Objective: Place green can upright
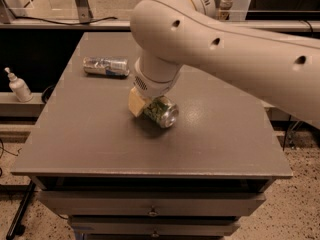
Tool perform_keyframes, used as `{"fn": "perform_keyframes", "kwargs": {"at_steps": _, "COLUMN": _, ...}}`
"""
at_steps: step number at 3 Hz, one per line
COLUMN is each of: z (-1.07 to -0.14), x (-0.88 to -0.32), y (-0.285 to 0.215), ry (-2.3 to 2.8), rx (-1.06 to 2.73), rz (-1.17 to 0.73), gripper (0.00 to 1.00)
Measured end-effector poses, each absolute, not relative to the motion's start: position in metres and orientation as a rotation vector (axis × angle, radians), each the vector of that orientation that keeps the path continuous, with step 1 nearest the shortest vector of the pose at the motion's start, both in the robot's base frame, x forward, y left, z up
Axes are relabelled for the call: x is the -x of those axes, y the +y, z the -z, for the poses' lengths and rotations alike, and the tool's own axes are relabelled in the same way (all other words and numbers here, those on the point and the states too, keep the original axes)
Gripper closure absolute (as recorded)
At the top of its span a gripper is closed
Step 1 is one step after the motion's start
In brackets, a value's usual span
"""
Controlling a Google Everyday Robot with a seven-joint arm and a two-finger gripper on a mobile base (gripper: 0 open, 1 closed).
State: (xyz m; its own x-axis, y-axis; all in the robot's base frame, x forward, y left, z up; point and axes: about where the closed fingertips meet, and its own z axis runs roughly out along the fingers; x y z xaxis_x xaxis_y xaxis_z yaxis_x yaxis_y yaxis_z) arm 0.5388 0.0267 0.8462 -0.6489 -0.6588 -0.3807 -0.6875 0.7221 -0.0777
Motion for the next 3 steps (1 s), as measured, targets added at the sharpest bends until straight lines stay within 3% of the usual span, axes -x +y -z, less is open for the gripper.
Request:
{"fn": "perform_keyframes", "kwargs": {"at_steps": 1, "z": -0.870, "x": -0.548, "y": 0.026, "ry": 2.474, "rx": 1.039, "rz": -0.106, "gripper": 1.00}}
{"fn": "perform_keyframes", "kwargs": {"at_steps": 3, "z": -0.930, "x": -0.565, "y": 0.019, "ry": 2.217, "rx": 1.017, "rz": -0.305, "gripper": 1.00}}
